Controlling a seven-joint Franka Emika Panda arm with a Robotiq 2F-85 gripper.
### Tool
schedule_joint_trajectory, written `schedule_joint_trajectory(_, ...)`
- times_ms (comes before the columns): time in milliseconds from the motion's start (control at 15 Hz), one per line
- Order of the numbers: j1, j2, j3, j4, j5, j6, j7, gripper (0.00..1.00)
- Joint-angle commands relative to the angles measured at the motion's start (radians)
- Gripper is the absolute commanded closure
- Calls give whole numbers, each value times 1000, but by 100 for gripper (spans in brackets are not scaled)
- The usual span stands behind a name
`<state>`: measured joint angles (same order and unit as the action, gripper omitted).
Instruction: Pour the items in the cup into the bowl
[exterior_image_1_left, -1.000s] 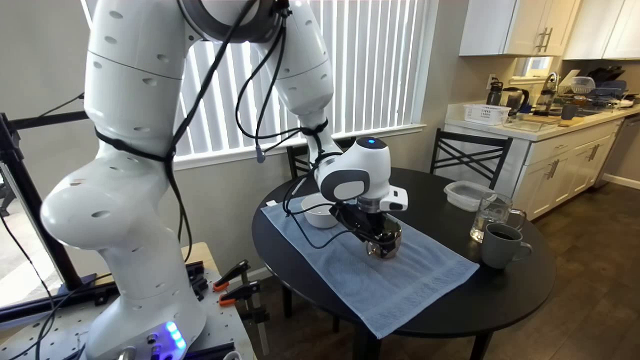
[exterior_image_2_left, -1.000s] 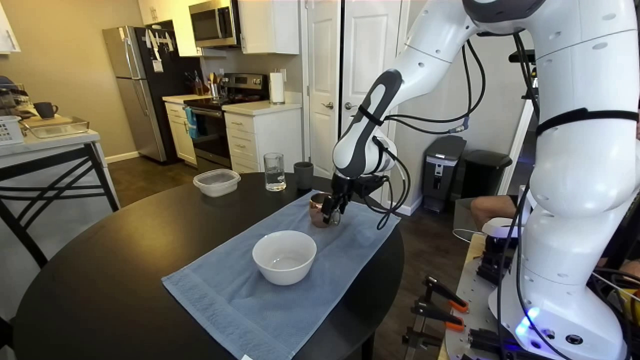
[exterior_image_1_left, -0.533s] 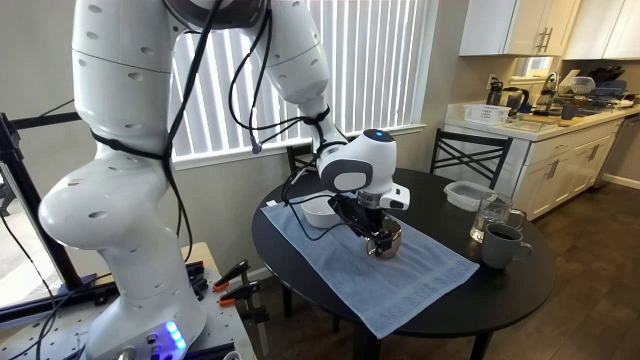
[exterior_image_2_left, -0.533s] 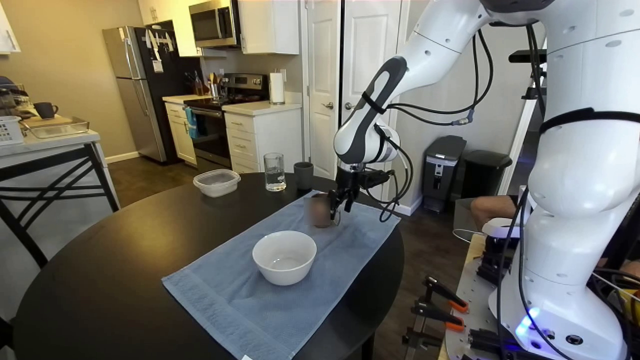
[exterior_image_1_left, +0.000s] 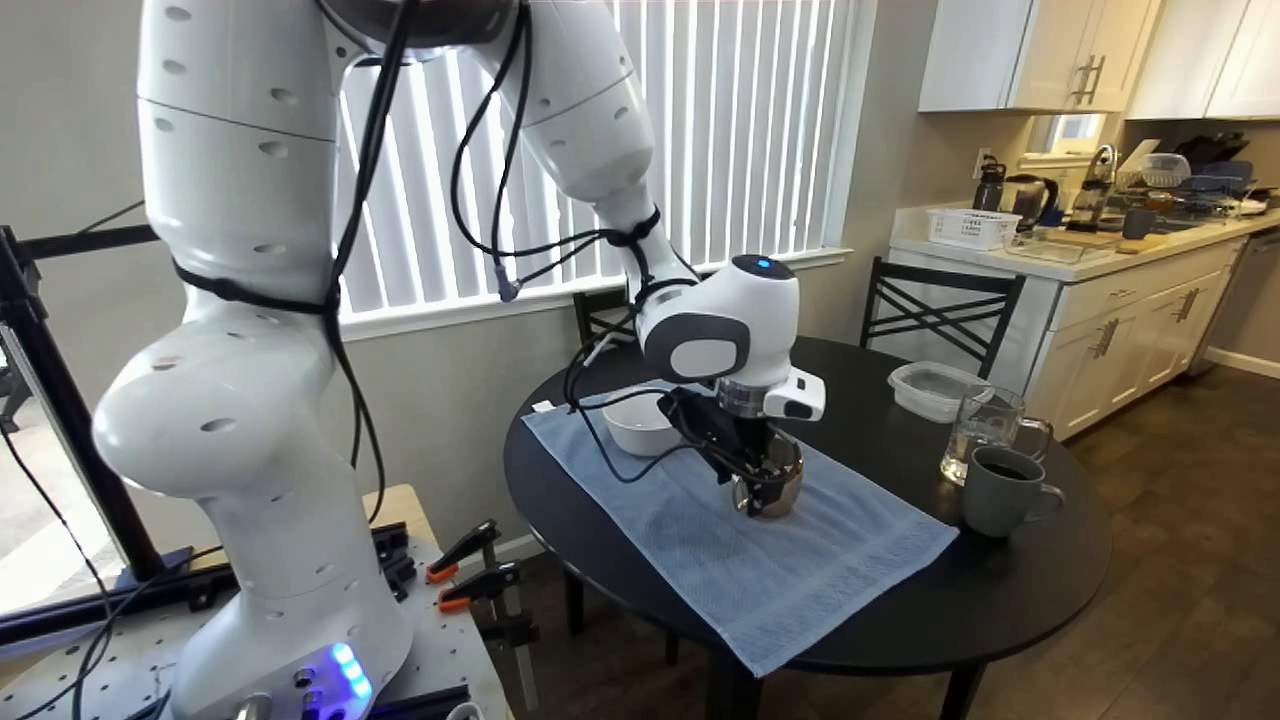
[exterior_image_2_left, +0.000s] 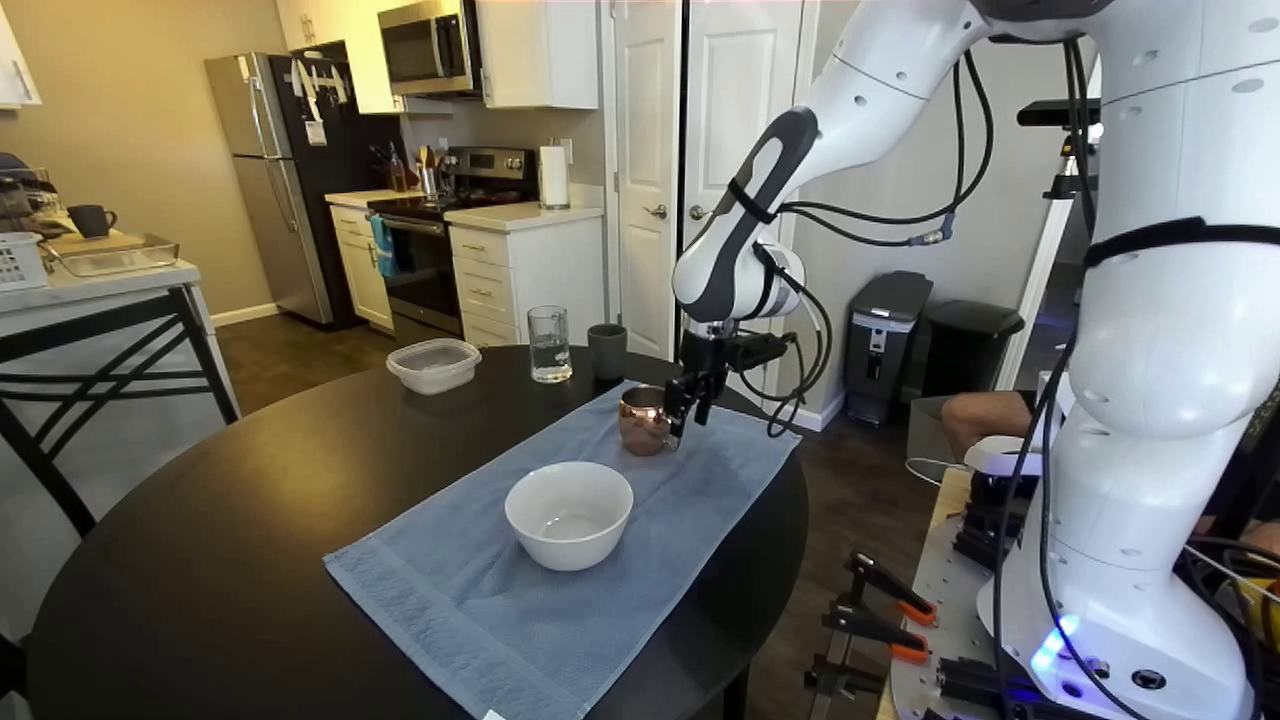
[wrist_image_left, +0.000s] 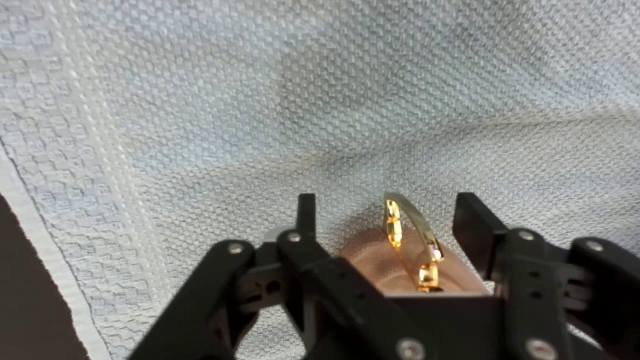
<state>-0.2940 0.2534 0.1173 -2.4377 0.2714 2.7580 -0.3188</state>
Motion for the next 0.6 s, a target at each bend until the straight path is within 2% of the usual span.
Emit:
schedule_joint_trajectory(0, 46, 22, -47, 10, -28, 15, -3, 57)
schedule_joint_trajectory(200, 61, 57, -68, 39, -51, 17, -4, 76)
schedule_joint_trajectory(267, 64, 65, -72, 46, -58, 14, -5, 33)
schedule_joint_trajectory(333, 64, 73, -74, 52, -62, 14, -6, 37)
schedule_joint_trajectory(400, 64, 83, -75, 58, -68, 13, -6, 37)
schedule_joint_trajectory(533, 60, 98, -72, 68, -74, 12, -9, 27)
